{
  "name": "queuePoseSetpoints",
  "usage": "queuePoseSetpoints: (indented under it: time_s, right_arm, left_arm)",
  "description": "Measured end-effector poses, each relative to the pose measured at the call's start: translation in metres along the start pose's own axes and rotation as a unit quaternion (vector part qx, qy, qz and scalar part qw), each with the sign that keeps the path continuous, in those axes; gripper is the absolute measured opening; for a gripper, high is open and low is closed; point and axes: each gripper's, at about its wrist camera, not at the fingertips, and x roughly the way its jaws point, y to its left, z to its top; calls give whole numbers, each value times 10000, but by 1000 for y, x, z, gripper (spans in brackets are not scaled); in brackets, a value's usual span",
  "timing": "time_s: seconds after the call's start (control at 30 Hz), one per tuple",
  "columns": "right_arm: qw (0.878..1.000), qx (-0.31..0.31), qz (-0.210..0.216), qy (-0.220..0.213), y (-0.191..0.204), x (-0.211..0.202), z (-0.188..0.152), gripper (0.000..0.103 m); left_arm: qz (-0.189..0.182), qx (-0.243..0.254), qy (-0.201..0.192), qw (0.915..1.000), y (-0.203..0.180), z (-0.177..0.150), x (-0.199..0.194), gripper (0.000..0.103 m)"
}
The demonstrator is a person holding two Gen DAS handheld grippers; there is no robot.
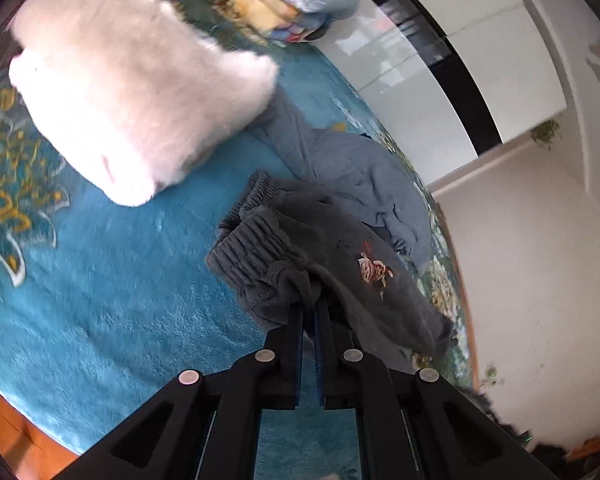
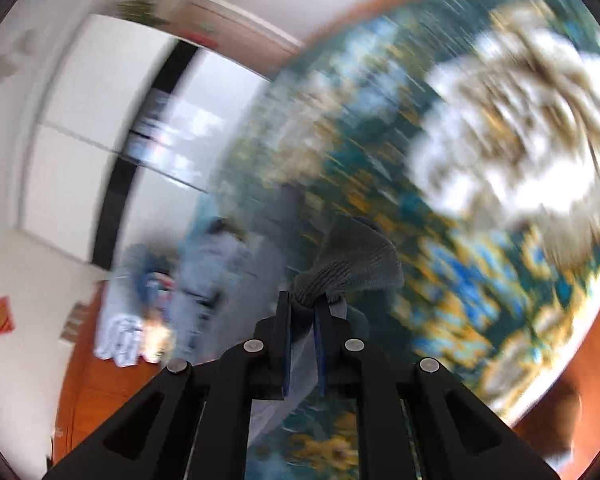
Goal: Fold clothes
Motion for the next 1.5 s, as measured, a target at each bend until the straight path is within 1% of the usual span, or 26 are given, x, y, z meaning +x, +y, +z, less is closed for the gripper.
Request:
queuePoseSetpoints:
  time_s: [0.03,0.07,0.1,0.17,0.23,0.33,0.37,0.43,0.53,0.63,0.8,0.87,0.93,1.03,1.07,1.1,1.13,1.17,1.2,1.23,1.27,1.3,1.33,1.37,1.43,1.5]
  right_arm:
    - [9998,-177,11,-107,7,-7,0,10]
    - [9996,-254,-73,-128,8,-9,-3,10]
    - [9996,-211,-160,-82,5,-9,-6,10]
    - [9996,148,-201,149,-11,-3,-12,10]
    - [9989,359,21,309,-15,2,-8,10]
    - [9986,342,186,345,4,12,13,10]
    - [9986,313,195,377,14,20,23,10]
    - [9982,324,141,488,35,42,44,10]
    - [9955,461,-251,783,57,93,76,10]
    - [9905,576,-743,1008,71,148,96,10]
    - [9817,436,-1368,1249,82,228,113,10]
    - [9801,427,-1395,1344,78,254,116,11]
    - [9817,422,-1251,1371,74,269,117,12]
    - [9850,297,-1023,1355,72,282,118,20]
    - [9861,253,-928,1355,72,282,119,32]
    - [9874,231,-756,1370,73,281,119,47]
    - [9887,197,-590,1361,74,277,120,52]
    - [9905,117,-410,1307,76,270,121,53]
    - [9920,4,-309,1226,77,260,121,53]
    - [9932,-119,-231,1135,78,250,121,53]
    - [9941,-260,-237,1029,76,239,120,53]
    - [9942,-362,-324,960,73,231,118,55]
    - [9937,-451,-470,914,67,225,114,58]
    - [9928,-503,-604,910,59,221,110,65]
    - [9899,-368,-760,1139,34,225,96,65]
    - [9885,-38,-645,1364,13,235,82,65]
  left_arm:
    - [134,-54,111,9998,3,-3,5,6]
    - [270,-304,316,9987,13,-7,11,5]
    - [236,-539,457,9972,23,-9,15,5]
    - [-190,-932,578,9938,28,0,15,5]
    - [-408,-869,416,9945,10,19,12,5]
    - [-635,-676,124,9956,-27,55,13,5]
    - [-607,-697,107,9957,-37,69,21,5]
    - [-409,-753,111,9963,-53,92,45,5]
    - [-140,-915,149,9956,-65,115,95,5]
    - [31,-1114,242,9935,-49,125,122,5]
    - [317,-1445,397,9882,-22,141,167,6]
    - [431,-1577,459,9855,-11,148,184,7]
    - [527,-1682,509,9830,-2,153,200,9]
    - [506,-1612,480,9845,-4,154,201,9]
    - [463,-1568,457,9855,-5,154,199,11]
    - [331,-1474,401,9877,-10,152,191,13]
    - [198,-1380,344,9896,-15,151,183,15]
    - [70,-1264,282,9916,-20,149,174,17]
    - [2,-1074,192,9940,-26,143,163,26]
    - [52,-830,68,9965,-32,134,151,40]
    - [164,-597,-48,9981,-36,123,140,48]
    - [431,-391,-143,9982,-37,110,130,57]
    - [701,-208,-218,9971,-37,97,121,57]
    - [979,-82,-245,9949,-32,82,117,57]
    - [1490,113,-270,9884,-21,55,108,57]
    - [1633,-62,-62,9865,-6,41,111,57]
